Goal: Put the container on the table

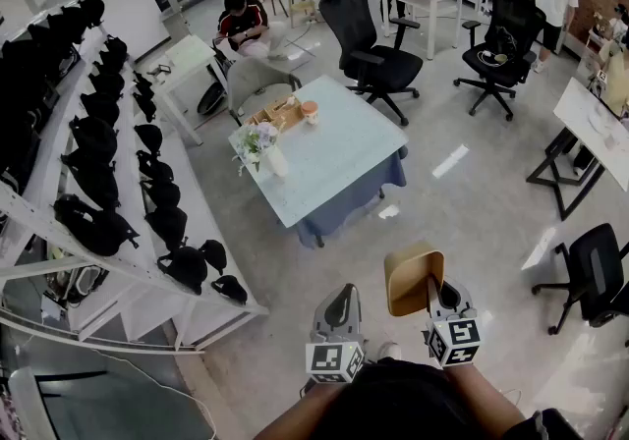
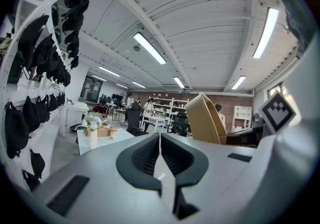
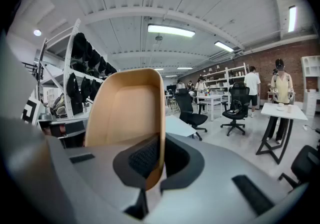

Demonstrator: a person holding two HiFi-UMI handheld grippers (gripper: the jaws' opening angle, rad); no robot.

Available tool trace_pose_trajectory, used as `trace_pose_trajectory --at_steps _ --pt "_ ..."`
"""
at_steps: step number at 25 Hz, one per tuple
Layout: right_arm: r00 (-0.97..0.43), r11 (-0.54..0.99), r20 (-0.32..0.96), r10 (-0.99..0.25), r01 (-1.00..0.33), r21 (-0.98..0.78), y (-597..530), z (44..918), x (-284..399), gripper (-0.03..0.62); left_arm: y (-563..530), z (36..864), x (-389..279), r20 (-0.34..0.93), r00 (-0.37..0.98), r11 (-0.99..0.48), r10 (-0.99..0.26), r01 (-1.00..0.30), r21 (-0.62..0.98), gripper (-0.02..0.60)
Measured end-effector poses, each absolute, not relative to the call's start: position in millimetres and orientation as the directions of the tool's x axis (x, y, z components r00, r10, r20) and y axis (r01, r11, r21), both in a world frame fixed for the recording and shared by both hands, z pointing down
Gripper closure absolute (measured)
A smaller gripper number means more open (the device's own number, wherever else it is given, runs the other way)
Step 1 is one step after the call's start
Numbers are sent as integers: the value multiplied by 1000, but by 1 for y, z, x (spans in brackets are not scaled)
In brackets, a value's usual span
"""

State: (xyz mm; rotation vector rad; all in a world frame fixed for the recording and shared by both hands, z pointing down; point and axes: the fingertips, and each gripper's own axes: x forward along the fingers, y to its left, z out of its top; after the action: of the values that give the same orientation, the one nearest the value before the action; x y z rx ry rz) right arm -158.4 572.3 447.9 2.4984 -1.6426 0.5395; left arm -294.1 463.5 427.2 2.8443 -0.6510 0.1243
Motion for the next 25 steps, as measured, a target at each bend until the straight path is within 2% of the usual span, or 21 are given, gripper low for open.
trace_pose_trajectory --at_steps 11,25 --pt "370 -435 349 -861 -891 -128 589 451 -142 594 476 416 -281 99 896 -877 -433 -444 181 567" --pt "377 -448 350 -857 -882 -145 597 459 -123 594 489 430 -264 144 894 -876 -424 -445 184 566"
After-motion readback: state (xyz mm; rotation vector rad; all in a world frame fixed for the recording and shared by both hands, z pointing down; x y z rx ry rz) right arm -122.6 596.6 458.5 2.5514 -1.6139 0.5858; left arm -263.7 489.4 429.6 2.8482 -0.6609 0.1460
